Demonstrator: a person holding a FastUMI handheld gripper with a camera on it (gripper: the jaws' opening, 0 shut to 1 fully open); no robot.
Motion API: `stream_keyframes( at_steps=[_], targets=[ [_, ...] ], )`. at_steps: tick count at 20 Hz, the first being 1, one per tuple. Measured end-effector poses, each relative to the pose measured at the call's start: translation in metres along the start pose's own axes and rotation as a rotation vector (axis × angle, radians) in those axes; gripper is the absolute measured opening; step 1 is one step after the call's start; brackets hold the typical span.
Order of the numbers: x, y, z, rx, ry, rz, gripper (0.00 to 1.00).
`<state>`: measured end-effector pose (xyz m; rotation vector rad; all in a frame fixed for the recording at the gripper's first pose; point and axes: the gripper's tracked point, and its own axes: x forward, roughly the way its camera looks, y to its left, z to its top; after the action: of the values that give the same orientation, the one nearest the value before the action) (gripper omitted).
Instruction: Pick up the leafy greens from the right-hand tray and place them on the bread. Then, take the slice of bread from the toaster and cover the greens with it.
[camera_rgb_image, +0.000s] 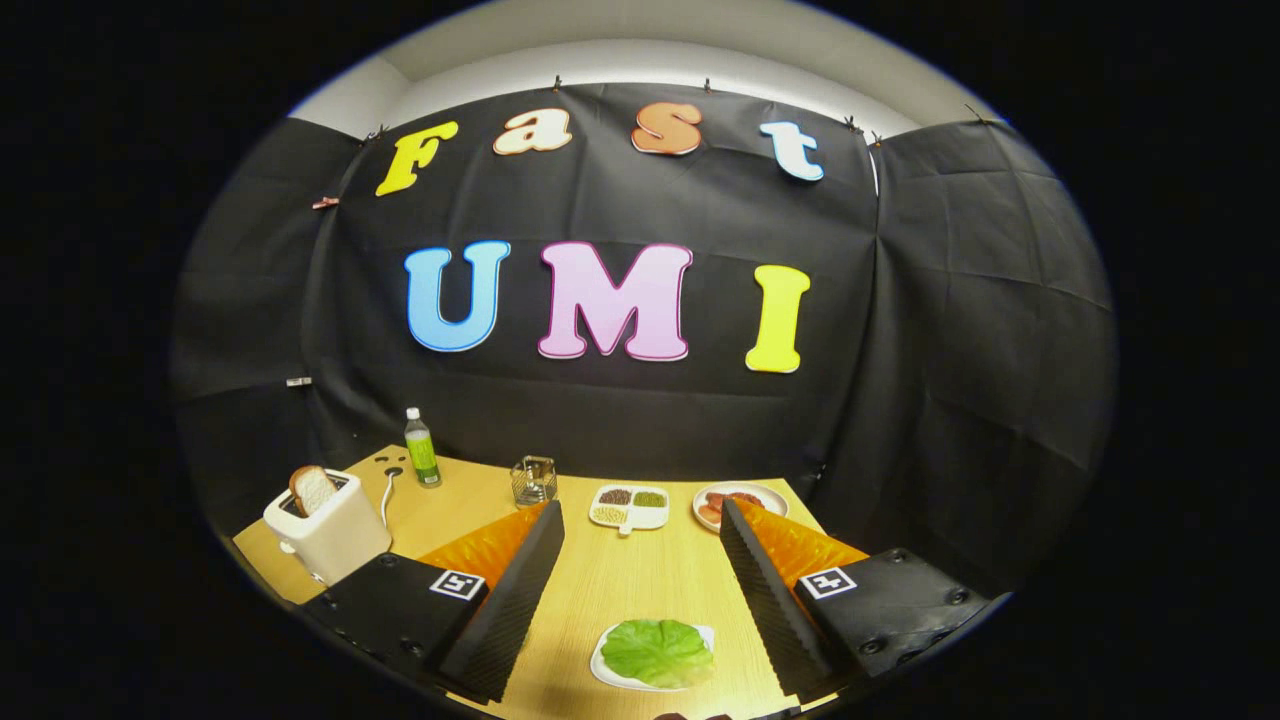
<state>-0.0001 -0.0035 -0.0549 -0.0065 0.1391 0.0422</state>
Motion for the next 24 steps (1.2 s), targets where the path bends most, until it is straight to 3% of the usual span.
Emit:
stream_keyframes(
  at_steps=[13, 19, 24],
  targets=[
    [0.032, -0.013, -0.128, -0.015, 0.311, 0.076, 0.98],
    [0.043, -0.011, -0.207, -0.105, 0.512, 0.187, 0.99],
    [0.049, -0.003, -0.245, -0.163, 0.634, 0.319, 0.99]
  ],
)
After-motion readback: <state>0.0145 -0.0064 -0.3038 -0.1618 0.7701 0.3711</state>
